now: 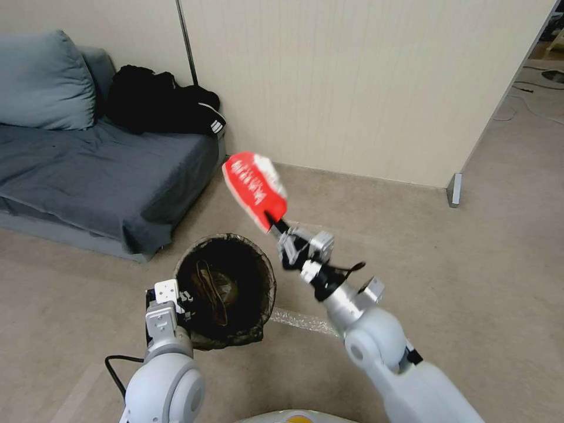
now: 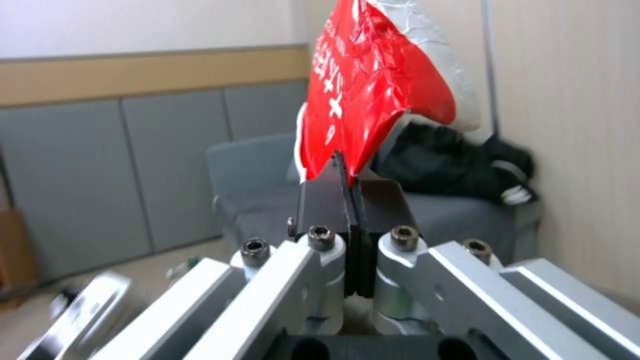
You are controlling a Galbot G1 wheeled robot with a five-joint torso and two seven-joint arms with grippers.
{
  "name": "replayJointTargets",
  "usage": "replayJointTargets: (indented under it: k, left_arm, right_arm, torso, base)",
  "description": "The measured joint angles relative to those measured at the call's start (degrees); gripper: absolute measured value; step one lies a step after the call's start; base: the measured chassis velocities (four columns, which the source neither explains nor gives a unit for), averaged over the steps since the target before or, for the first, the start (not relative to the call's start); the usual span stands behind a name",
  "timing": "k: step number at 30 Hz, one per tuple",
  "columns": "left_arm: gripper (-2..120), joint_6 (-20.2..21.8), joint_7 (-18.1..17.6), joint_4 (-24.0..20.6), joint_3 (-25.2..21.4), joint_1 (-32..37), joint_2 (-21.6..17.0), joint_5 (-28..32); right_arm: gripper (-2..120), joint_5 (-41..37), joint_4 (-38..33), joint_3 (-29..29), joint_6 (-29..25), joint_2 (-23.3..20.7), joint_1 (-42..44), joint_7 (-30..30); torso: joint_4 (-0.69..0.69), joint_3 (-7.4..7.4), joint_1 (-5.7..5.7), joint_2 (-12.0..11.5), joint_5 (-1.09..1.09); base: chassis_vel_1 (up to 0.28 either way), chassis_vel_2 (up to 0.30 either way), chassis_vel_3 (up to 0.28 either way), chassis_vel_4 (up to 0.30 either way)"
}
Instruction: Pick up the trash bin, then pick up the garbage from the floor and place it into the trash bin.
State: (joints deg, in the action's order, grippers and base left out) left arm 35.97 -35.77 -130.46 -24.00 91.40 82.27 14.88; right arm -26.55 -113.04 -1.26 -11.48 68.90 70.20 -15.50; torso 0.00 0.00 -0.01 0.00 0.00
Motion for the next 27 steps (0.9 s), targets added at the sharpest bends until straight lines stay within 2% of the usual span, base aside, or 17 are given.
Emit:
replayJointTargets:
  k: [13,27]
  left_arm:
    - [0,0.1,-0.3,-0.6,0.1,0.2,-0.1,0.4]
    - [0,0.2,-0.4,-0.9,-0.2,-0.1,0.2,0.5]
  right_arm:
    - [0,3.8,6.2,-3.3,-2.0,0.7,2.7,-0.5]
    - [0,5.3,9.2,-4.7,-2.6,0.7,4.3,-1.2]
  torso:
    - [0.0,0.0,0.0,0.0,0.0]
    - [0.0,0.0,0.0,0.0,0.0]
  base:
    - [0.0,0.0,0.0,0.0]
    - [0.0,0.0,0.0,0.0]
